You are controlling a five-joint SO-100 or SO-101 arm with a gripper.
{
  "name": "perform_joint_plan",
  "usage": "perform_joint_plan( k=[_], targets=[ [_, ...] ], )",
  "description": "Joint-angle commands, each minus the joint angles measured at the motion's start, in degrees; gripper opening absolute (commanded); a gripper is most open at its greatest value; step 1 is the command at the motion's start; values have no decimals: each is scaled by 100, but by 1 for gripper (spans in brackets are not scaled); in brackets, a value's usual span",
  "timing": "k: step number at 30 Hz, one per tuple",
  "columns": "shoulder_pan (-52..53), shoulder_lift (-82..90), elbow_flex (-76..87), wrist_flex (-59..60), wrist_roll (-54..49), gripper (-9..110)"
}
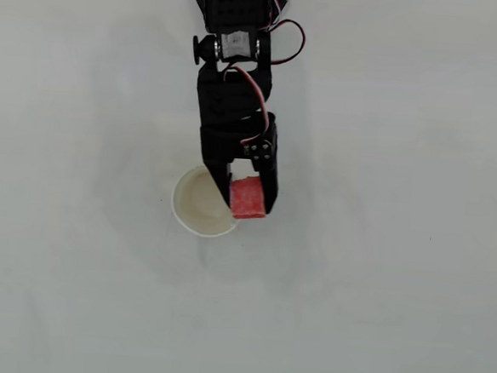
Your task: Grasp a red cube and put it in the cup.
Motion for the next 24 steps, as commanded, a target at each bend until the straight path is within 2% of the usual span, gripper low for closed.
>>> perform_joint_plan(
  k=[1, 24],
  targets=[
    [114, -229, -650, 44, 88, 9],
    [606, 141, -949, 633, 334, 10]
  ],
)
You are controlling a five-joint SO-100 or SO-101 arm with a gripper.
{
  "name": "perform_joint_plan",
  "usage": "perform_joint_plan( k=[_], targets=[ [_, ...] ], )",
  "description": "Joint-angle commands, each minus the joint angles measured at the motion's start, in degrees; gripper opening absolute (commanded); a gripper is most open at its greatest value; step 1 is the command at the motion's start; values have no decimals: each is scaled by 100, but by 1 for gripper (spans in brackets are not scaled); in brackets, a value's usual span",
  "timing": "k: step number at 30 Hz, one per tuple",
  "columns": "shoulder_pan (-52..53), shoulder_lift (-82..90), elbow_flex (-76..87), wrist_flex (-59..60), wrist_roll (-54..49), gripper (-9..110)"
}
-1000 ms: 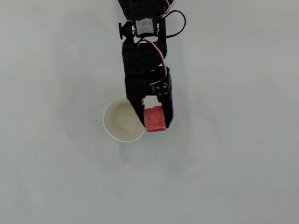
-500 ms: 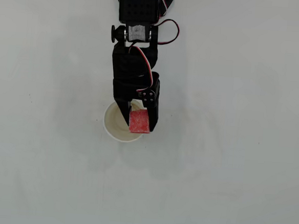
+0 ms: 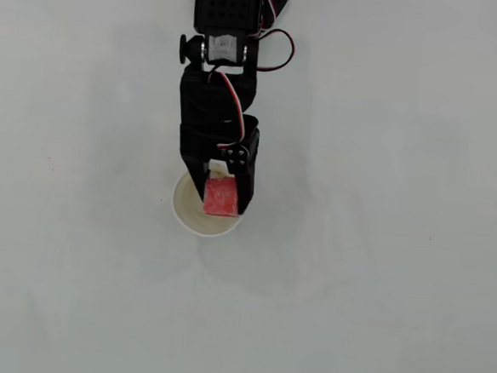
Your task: Grasp a red cube and put it in the cup.
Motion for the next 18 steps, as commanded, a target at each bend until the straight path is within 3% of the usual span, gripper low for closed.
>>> perform_joint_plan(
  k=[1, 11, 18],
  targets=[
    [53, 255, -501, 62, 62, 10],
    [237, 483, -378, 149, 62, 24],
    [202, 598, -378, 149, 62, 26]
  ],
)
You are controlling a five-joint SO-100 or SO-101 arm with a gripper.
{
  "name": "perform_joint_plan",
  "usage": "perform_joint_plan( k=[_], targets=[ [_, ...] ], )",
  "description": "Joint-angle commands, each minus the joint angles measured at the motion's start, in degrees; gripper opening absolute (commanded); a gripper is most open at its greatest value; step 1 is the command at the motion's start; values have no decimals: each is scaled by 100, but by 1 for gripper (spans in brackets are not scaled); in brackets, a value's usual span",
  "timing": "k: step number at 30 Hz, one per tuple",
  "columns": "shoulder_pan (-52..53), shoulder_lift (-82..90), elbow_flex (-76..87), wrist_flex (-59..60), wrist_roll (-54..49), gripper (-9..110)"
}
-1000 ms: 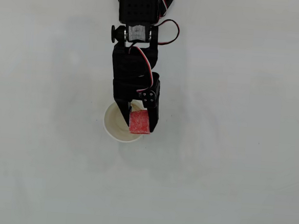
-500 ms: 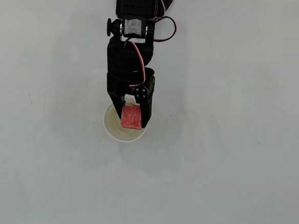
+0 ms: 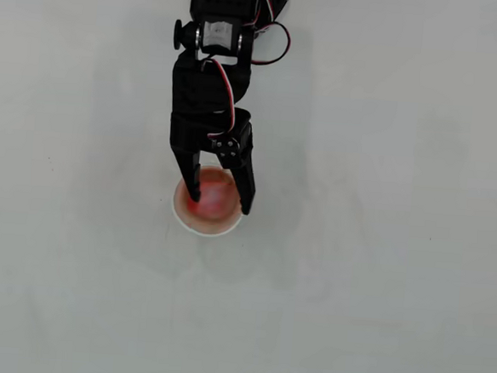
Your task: Grasp a red cube and put it in the cup.
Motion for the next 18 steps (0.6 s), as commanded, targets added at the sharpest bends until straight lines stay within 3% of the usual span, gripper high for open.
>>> perform_joint_plan(
  k=[1, 9, 18],
  targets=[
    [9, 149, -378, 9, 35, 26],
    [316, 220, -536, 580, 308, 25],
    [940, 352, -932, 1925, 1468, 11]
  ],
)
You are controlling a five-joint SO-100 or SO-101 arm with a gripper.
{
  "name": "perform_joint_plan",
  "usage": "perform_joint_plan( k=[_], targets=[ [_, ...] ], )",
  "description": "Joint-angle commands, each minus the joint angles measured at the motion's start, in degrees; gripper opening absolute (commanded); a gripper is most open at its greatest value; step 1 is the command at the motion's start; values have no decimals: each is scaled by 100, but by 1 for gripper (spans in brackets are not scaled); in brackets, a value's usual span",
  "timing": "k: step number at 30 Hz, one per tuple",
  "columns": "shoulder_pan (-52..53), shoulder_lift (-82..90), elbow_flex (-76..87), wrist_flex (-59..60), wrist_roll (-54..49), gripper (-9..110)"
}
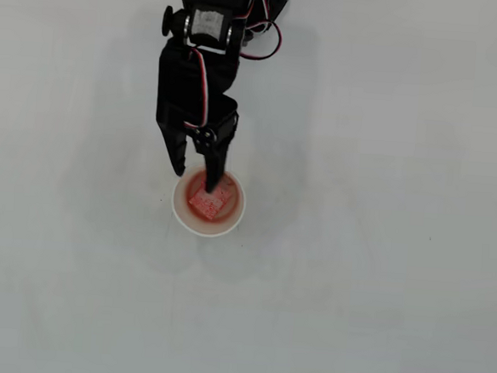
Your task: Grasp a red cube and put it in the cup.
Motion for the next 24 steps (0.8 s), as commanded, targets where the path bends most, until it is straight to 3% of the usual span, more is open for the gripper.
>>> perform_joint_plan(
  k=[1, 14, 18, 24],
  targets=[
    [237, 237, -571, 404, 527, 10],
    [782, 606, -844, 2558, 1960, 5],
    [457, 624, -721, 2944, 3357, 3],
    [-316, 747, 26, 2364, 5950, 3]
  ],
)
